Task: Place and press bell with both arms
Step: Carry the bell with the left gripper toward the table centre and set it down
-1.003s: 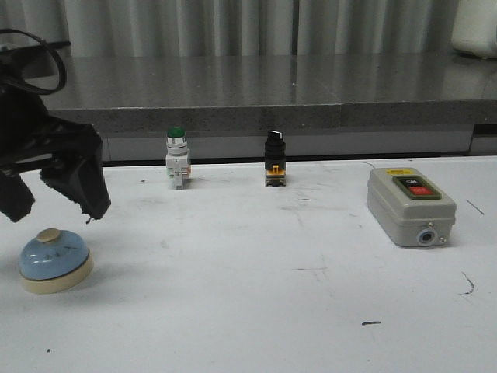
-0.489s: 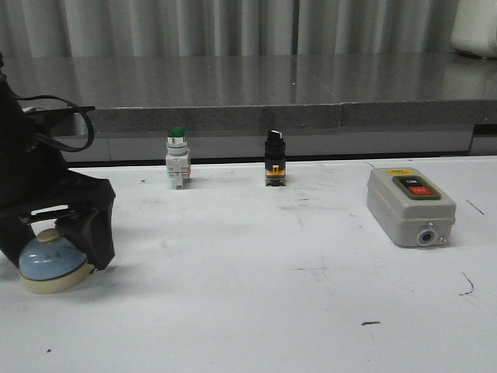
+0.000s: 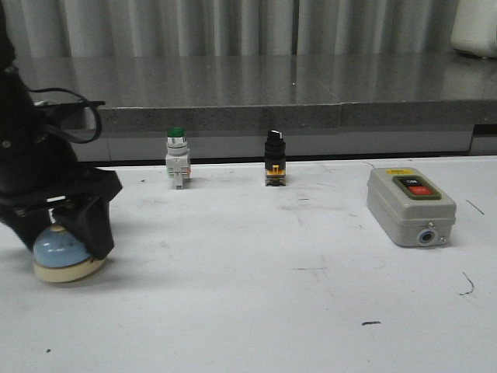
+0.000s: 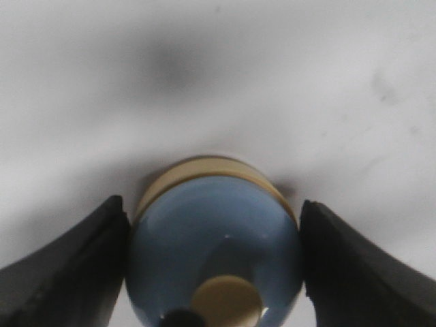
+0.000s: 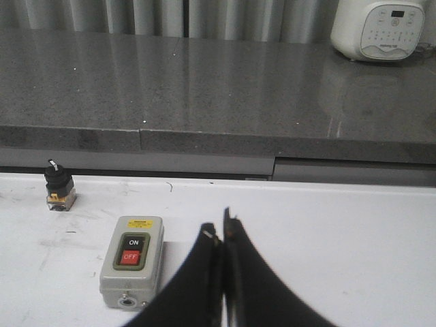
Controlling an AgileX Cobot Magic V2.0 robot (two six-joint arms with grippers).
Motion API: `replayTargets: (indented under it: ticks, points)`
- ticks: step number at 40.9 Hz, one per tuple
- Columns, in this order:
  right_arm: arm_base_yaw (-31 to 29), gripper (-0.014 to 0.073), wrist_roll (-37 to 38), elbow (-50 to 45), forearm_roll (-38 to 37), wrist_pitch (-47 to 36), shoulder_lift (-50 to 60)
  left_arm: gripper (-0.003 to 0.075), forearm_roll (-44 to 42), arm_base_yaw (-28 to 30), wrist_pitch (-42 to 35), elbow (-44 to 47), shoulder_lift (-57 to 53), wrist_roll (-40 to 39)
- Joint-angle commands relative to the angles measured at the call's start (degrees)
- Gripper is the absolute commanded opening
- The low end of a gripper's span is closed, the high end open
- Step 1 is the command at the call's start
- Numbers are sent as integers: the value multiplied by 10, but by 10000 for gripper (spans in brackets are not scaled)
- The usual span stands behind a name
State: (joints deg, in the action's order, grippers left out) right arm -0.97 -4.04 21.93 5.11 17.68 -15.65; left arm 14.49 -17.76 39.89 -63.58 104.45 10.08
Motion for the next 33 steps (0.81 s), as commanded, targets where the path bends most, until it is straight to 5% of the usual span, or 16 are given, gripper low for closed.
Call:
replayTargets:
  ticks: [1, 16, 26, 33]
  points:
    - [-4, -62, -1, 22, 3, -50, -9, 253, 8, -23, 0, -54, -19, 7]
    - [-4, -62, -1, 22, 3, -50, -9, 253, 7, -126, 39, -241, 96, 7]
    - [-4, -62, -1, 22, 3, -50, -9, 256, -29, -162, 49, -280, 138, 6]
    - [-4, -62, -1, 22, 3, -50, -9, 397, -41, -169, 53, -284, 138, 6]
